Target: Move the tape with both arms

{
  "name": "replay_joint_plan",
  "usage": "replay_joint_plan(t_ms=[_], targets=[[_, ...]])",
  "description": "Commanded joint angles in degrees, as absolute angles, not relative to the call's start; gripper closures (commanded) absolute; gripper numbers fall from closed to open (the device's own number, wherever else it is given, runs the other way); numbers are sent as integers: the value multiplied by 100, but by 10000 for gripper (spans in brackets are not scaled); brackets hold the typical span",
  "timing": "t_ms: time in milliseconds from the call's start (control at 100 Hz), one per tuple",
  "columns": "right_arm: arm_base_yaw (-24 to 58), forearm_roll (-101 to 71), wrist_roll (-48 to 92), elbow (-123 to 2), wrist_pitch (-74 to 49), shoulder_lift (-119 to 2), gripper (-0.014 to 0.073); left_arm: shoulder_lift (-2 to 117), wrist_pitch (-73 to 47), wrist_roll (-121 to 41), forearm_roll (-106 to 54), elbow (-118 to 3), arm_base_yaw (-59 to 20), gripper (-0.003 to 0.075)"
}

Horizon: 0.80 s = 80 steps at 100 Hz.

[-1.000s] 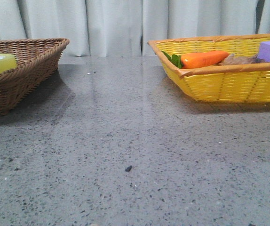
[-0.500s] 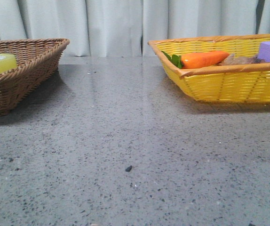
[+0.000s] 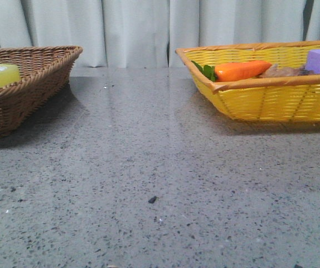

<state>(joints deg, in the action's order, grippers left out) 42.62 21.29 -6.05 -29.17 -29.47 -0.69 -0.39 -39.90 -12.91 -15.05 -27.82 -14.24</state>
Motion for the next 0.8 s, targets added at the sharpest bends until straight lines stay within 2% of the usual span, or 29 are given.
replay_joint_plan(t_ms=[0,430,520,690,790], targets=[[4237,2273,-607,-3041,-2506,-148,668,-49,-3543,-1281,-1614,-2828,-1447,741],[4237,2273,-607,-3041,-2506,-148,668,-23,-3224,-1281,-1614,-2288,-1447,741],[4237,2273,-607,-3041,-2506,-148,668,-23,-2627,-1281,-1614,-2014,-1436,741],[4237,2273,-607,-3041,-2506,-148,668,-23,-582,-1281,-1394,-1037,-1251,741],[4237,2273,-607,-3041,-2506,-148,668,-23,189,-1281,-1394,-457,-1023,741]])
